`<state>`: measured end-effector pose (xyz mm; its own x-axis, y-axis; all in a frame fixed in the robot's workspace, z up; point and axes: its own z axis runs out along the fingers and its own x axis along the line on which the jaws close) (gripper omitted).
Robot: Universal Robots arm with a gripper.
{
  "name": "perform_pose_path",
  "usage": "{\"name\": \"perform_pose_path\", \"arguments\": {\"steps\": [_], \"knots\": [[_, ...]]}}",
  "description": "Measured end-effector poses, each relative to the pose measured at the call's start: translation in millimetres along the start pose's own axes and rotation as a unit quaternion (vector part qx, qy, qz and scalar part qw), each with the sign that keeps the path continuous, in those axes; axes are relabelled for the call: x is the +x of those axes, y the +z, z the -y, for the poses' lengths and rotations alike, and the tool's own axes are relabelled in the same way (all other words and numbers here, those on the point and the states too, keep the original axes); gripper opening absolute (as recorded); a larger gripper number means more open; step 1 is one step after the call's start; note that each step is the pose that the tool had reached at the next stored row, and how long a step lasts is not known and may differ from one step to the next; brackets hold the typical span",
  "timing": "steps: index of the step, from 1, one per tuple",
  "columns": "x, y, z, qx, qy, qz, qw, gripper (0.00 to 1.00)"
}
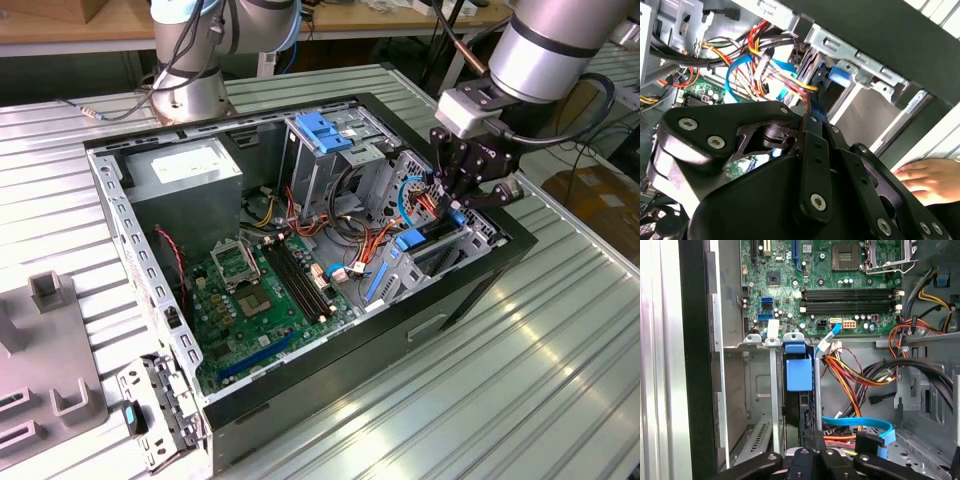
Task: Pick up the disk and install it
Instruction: 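Insert the second disk wire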
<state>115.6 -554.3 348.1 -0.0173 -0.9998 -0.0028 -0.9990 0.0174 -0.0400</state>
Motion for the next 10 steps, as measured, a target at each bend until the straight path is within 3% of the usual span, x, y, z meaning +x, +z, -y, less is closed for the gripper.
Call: {"name": "perform_pose_path", "arguments": {"steps": [1,4,10], "knots": [[0.1,-0.1,-3.5,0.0,0.0,0.0,1.0,0.11],[0.0,-1.7,-3.8,0.0,-0.001,0.0,1.0,0.11],[0.0,-16.3,-3.3,0.0,-0.001,0.0,1.0,0.11]]}}
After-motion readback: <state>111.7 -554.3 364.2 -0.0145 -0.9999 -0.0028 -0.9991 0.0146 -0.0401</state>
